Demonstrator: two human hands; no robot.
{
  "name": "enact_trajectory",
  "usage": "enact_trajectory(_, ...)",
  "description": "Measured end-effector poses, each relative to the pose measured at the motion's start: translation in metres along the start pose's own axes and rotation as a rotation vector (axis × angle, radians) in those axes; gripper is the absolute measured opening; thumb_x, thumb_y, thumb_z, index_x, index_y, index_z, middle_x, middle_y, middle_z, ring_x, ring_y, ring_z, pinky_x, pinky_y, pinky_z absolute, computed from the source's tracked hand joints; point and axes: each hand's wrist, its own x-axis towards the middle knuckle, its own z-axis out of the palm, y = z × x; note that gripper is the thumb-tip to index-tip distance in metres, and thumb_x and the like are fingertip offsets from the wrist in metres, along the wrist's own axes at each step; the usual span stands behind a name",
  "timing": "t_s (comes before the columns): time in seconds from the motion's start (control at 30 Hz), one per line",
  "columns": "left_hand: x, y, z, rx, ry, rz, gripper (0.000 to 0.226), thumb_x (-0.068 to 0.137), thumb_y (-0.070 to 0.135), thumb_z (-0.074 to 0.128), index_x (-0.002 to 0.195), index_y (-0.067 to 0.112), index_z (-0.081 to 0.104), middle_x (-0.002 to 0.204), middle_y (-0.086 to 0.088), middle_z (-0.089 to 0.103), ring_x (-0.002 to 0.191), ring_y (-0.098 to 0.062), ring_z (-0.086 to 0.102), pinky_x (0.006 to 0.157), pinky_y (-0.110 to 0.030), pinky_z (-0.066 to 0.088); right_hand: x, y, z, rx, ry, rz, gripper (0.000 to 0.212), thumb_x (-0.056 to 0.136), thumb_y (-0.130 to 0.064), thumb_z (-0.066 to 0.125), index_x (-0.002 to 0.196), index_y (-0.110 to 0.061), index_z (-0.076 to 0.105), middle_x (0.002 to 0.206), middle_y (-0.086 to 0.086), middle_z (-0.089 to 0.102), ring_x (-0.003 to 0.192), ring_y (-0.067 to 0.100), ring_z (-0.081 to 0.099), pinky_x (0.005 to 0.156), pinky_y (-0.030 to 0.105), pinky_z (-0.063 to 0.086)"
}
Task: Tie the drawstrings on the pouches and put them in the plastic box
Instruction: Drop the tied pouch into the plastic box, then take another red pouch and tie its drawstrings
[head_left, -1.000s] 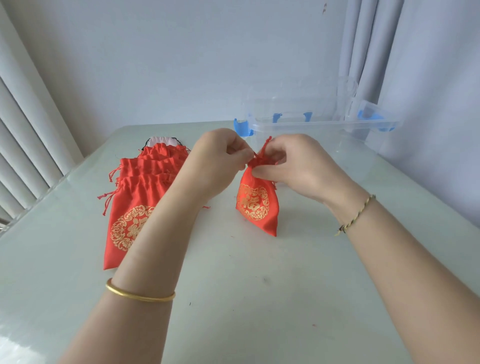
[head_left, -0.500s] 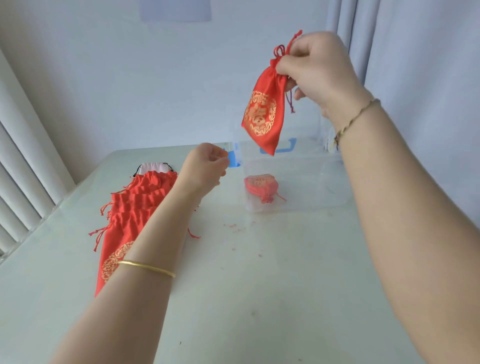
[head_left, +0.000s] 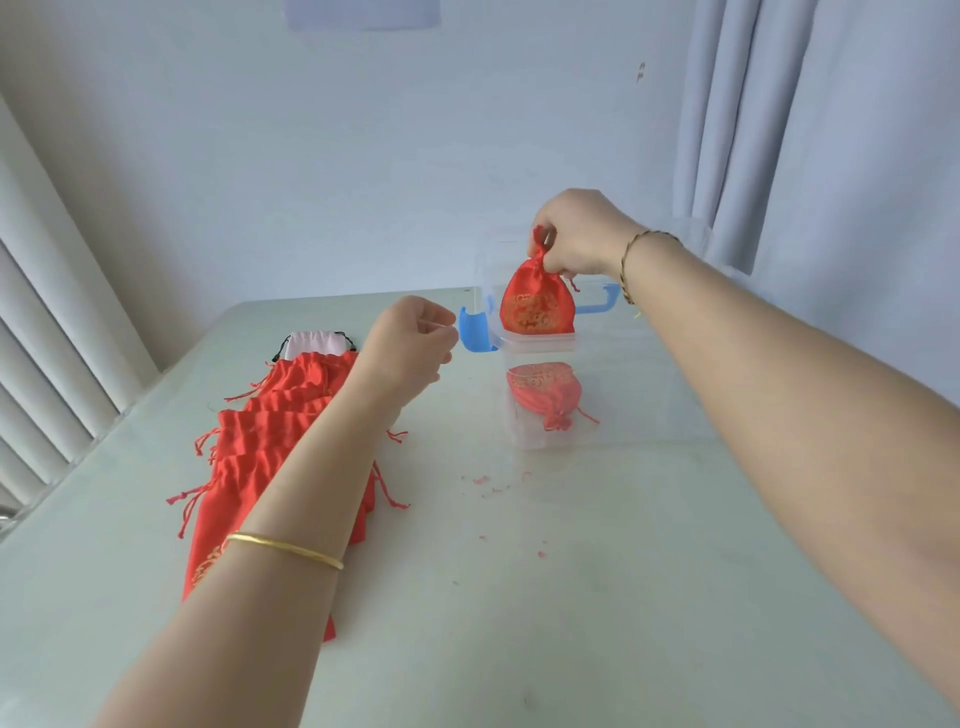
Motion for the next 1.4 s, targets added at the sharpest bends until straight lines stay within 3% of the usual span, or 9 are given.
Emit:
enact_trajectory(0.07, 0.0, -0.003, 0.0, 0.008, 0.005, 0.002, 0.023, 0.089, 0.009, 0.047, 0.111, 0.008, 0.055, 0.083, 0.003, 0.056, 0.076, -0.011, 0.058, 0.063, -0.023, 0.048, -0.003, 0.0, 0.005, -0.053, -0.136, -0.002, 0.027, 0.079, 0.002, 0.058, 0.102, -0.007, 0.068, 0.087, 0.01, 0.066, 0.058, 0.017, 0.057, 0.067, 0.026, 0.052)
enact_trajectory(0.2, -0.006, -0.008, -0.003, 0.036, 0.019, 0.007, 0.024, 0.089, 0.008, 0.047, 0.111, 0.009, 0.055, 0.083, 0.003, 0.056, 0.076, -0.012, 0.058, 0.064, -0.024, 0.049, -0.014, 0.002, 0.014, 0.021, -0.485, 0.121, 0.04, 0.086, 0.003, 0.044, 0.117, -0.015, 0.06, 0.113, 0.007, 0.057, 0.093, 0.031, 0.067, 0.085, 0.041, 0.055)
enact_trajectory(0.43, -0.023, -0.023, -0.035, 0.215, 0.19, 0.085, 0.024, 0.086, 0.005, 0.049, 0.105, 0.009, 0.063, 0.097, -0.002, 0.061, 0.081, -0.018, 0.055, 0.07, -0.027, 0.045, -0.051, -0.034, -0.012, 0.314, 0.034, 0.037, 0.041, 0.081, 0.008, 0.028, 0.095, -0.01, 0.062, 0.096, 0.012, 0.063, 0.08, 0.023, 0.064, 0.074, 0.032, 0.052)
enact_trajectory(0.53, -0.034, -0.036, -0.055, 0.381, 0.255, 0.102, 0.027, 0.083, 0.003, 0.05, 0.104, 0.01, 0.067, 0.104, -0.006, 0.064, 0.097, -0.025, 0.057, 0.087, -0.031, 0.044, -0.078, -0.059, 0.0, 0.463, 0.159, -0.045, 0.041, 0.077, 0.008, 0.03, 0.091, -0.007, 0.064, 0.087, 0.01, 0.063, 0.073, 0.022, 0.064, 0.06, 0.023, 0.048)
enact_trajectory(0.67, -0.054, -0.06, -0.086, 0.639, 0.3, 0.05, 0.03, 0.084, 0.01, 0.052, 0.107, 0.018, 0.068, 0.115, -0.011, 0.06, 0.112, -0.035, 0.048, 0.098, -0.039, 0.035, -0.116, -0.095, 0.037, 0.668, 0.083, -0.102, 0.038, 0.079, 0.008, 0.03, 0.087, -0.005, 0.064, 0.08, 0.01, 0.061, 0.066, 0.022, 0.061, 0.058, 0.028, 0.047)
enact_trajectory(1.0, -0.086, -0.06, -0.093, 0.97, 0.147, 0.012, 0.019, 0.086, 0.031, 0.062, 0.101, 0.02, 0.067, 0.118, -0.011, 0.05, 0.117, -0.034, 0.035, 0.096, -0.042, 0.031, -0.152, -0.117, 0.098, 0.652, -0.134, -0.06, 0.034, 0.083, 0.006, 0.034, 0.096, -0.007, 0.063, 0.089, 0.011, 0.062, 0.063, 0.017, 0.061, 0.056, 0.023, 0.047)
enact_trajectory(1.2, -0.099, -0.036, -0.091, 0.755, 0.055, 0.085, 0.009, 0.082, 0.031, 0.066, 0.074, 0.027, 0.061, 0.09, -0.001, 0.051, 0.11, -0.03, 0.044, 0.09, -0.039, 0.034, -0.163, -0.121, 0.111, 0.697, -0.128, -0.111, 0.041, 0.087, -0.019, 0.061, 0.124, -0.007, 0.051, 0.106, 0.005, 0.056, 0.068, 0.017, 0.057, 0.054, 0.012, 0.04)
enact_trajectory(1.3, -0.108, -0.015, -0.084, 0.588, -0.005, 0.213, 0.009, 0.078, 0.027, 0.069, 0.072, 0.023, 0.066, 0.074, 0.004, 0.052, 0.091, -0.026, 0.053, 0.077, -0.035, 0.04, -0.169, -0.116, 0.106, 0.715, -0.113, -0.158, 0.018, 0.086, -0.016, 0.062, 0.096, -0.001, 0.061, 0.079, 0.012, 0.063, 0.048, 0.007, 0.053, 0.049, 0.014, 0.039)
enact_trajectory(1.4, -0.108, -0.005, -0.072, 0.419, -0.037, 0.299, 0.007, 0.076, 0.024, 0.072, 0.08, 0.022, 0.066, 0.083, 0.001, 0.06, 0.084, -0.019, 0.056, 0.078, -0.032, 0.042, -0.17, -0.09, 0.091, 0.714, -0.028, -0.141, 0.014, 0.084, -0.01, 0.062, 0.08, 0.004, 0.061, 0.061, 0.012, 0.059, 0.044, 0.003, 0.05, 0.046, 0.01, 0.035)
